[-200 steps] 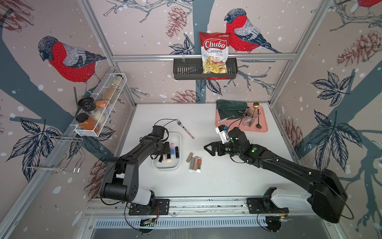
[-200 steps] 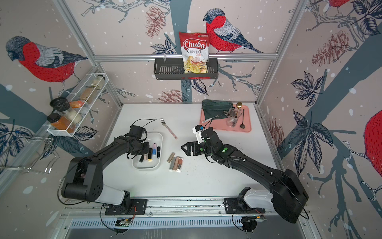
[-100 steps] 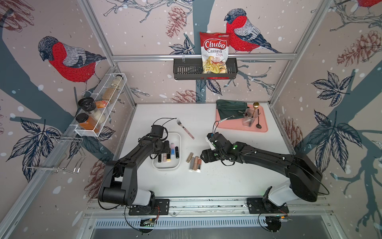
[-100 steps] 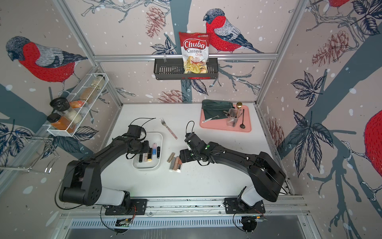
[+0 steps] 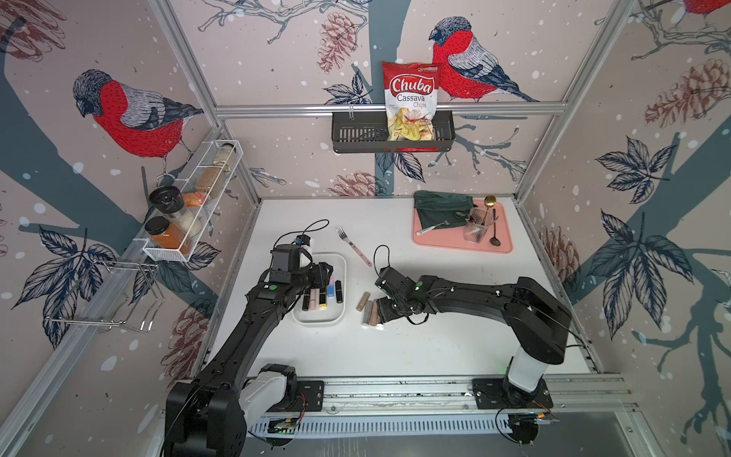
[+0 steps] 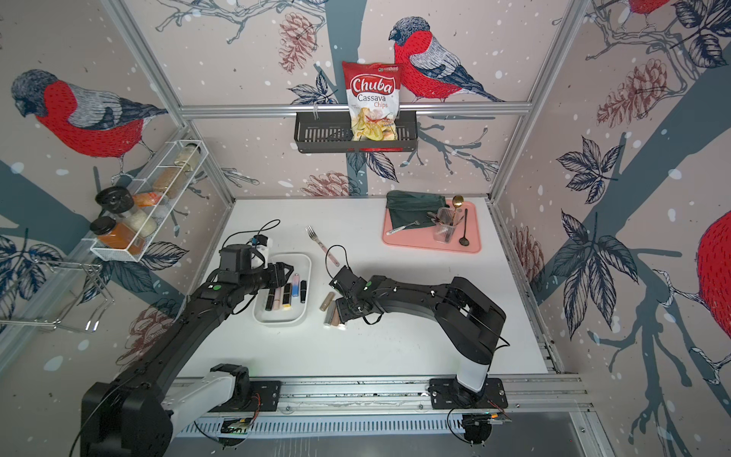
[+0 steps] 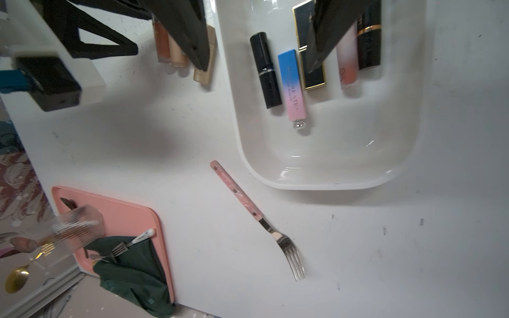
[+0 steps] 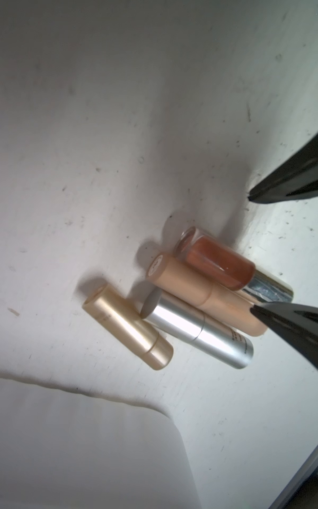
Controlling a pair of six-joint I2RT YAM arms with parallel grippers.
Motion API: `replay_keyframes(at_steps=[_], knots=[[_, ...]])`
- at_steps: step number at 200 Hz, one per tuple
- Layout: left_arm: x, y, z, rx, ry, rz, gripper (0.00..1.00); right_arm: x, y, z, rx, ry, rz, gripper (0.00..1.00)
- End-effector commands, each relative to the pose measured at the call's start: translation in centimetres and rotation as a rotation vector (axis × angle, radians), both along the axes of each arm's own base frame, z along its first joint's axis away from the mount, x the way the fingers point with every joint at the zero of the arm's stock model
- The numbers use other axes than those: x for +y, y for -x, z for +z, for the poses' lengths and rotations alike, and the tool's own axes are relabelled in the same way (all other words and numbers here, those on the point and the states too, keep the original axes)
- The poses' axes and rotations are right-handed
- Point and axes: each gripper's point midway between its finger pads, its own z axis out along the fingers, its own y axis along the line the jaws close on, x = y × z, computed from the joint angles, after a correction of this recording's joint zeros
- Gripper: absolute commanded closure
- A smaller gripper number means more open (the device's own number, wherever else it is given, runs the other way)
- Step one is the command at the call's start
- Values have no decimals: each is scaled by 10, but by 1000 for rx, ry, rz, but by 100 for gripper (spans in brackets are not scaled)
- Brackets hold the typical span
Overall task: Put the lipstick into the storage box
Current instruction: Pick up the lipstick at the center of the board.
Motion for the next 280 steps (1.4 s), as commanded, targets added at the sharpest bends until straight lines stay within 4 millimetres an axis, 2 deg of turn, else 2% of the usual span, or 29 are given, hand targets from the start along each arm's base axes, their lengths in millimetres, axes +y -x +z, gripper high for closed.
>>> replay_keyframes(at_steps=[1,122,188,260,280], knots=[[-15,-6,16,-65,62,-74,40,-4,0,-5,-7,46,-15,40],[-16,-6,11,-44,62,-79,40,-15,5,-14,-13,102,-16,44],[-16,-6,8,-36,60,-76,39,-27,9,-18,-21,160,-17,45],[-16,-6,8,-35,61,-75,39,-31,12,-27,-10,180,-9,56],[-16,-6,8,-36,60,-76,39,-34,12,-28,-14,192,-9,63]])
